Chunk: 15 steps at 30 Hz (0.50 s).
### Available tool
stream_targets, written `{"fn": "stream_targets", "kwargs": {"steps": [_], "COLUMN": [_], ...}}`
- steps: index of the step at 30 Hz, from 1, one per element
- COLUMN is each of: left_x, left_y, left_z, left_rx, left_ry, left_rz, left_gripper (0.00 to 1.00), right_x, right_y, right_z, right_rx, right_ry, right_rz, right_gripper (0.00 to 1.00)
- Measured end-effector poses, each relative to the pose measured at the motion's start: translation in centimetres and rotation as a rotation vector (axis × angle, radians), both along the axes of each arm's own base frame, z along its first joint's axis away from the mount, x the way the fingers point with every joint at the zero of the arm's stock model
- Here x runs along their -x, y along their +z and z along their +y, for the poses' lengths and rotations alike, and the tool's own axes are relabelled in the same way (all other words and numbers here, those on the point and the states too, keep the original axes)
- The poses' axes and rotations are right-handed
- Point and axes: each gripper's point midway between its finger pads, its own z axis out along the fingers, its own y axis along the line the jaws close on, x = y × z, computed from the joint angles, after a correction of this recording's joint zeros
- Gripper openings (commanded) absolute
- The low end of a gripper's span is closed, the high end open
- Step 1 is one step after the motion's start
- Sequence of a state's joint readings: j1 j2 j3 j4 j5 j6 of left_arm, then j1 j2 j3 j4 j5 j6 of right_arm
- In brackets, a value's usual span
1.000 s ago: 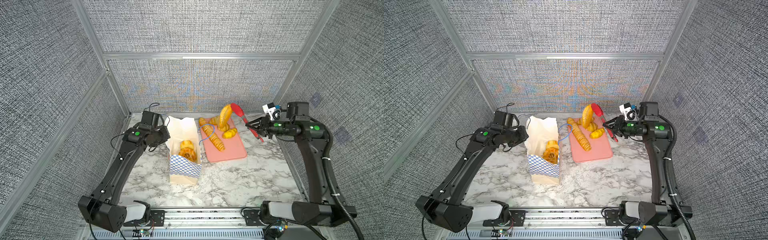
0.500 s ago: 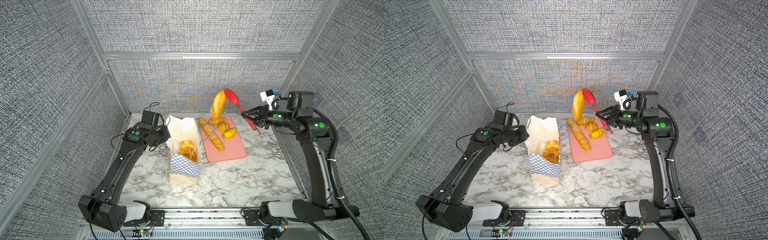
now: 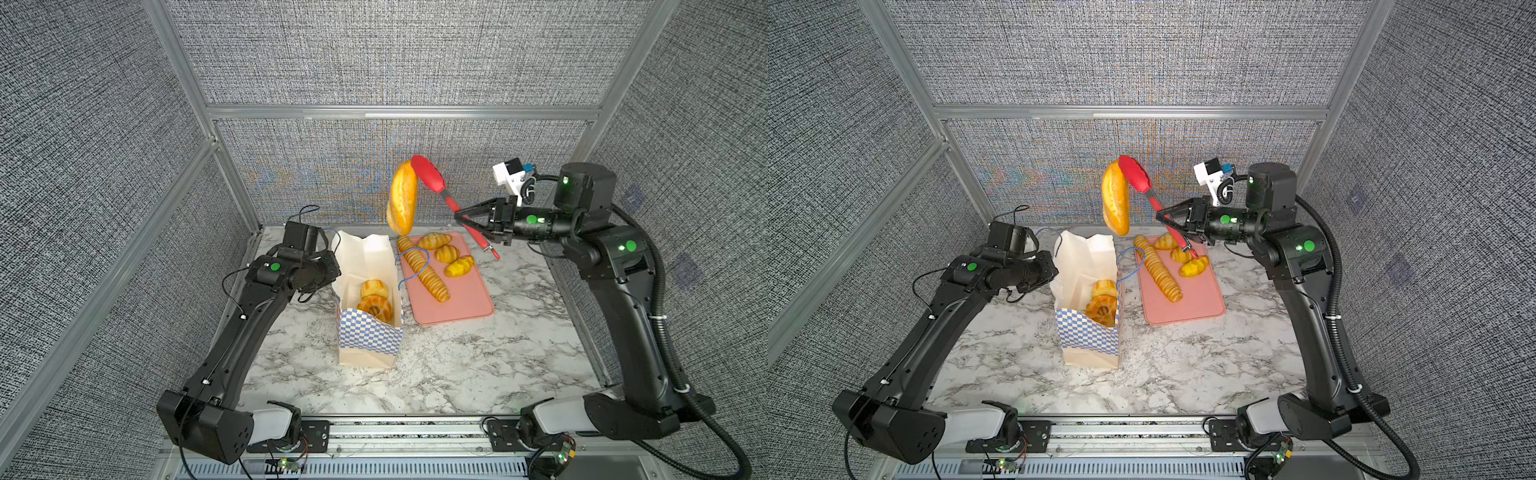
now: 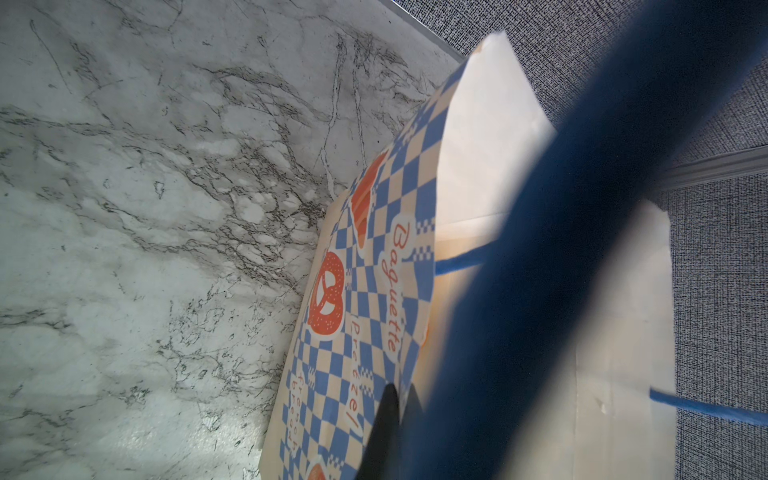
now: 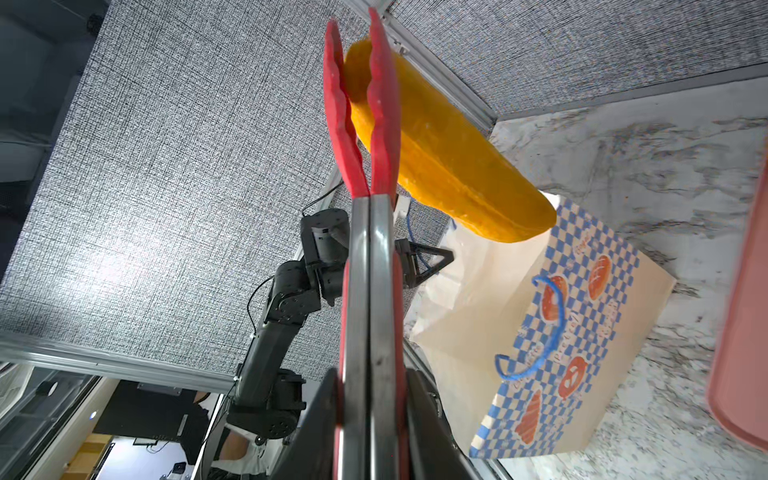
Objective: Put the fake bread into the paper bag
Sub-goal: 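Lift the yellow roll in the tongs up and over the paper bag, then lower the yellow roll into the bag and open the tongs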
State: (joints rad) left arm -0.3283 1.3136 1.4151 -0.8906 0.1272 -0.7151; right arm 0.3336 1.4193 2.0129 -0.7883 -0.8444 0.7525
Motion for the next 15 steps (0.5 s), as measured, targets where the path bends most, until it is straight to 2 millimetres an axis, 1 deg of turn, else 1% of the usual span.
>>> {"fn": "stream_targets", "kwargs": {"steps": [4, 7, 13, 15], "left_x": [0.1, 0.2, 0.3, 0.4], "left_y": [0.0, 0.1, 0.3, 0.3], "left_z": [0.0, 0.1, 0.1, 0.1], "left_rx": [0.0, 0.001, 0.005, 0.007], "left_ry": [0.0, 0.001, 0.003, 0.005], "left_rz": [-0.001, -0.003, -0.008, -0.009], "left_gripper": [0.0, 0.0, 0.0, 0.0], "right_x": [1.1, 1.8, 2.4, 2.7], "right_y": [-0.1, -0.9, -3.4, -4.6], "right_z": [1.9, 3.1, 4.5, 5.0], "right_rx": [-0.001, 0.009, 0.042, 0.058], "right_ry": [0.051, 0.083, 0.106, 0.115], "right_rz": [0.004, 0.019, 0.071, 0.092], "right_gripper": [0.09, 0.09, 0.09, 0.09]}}
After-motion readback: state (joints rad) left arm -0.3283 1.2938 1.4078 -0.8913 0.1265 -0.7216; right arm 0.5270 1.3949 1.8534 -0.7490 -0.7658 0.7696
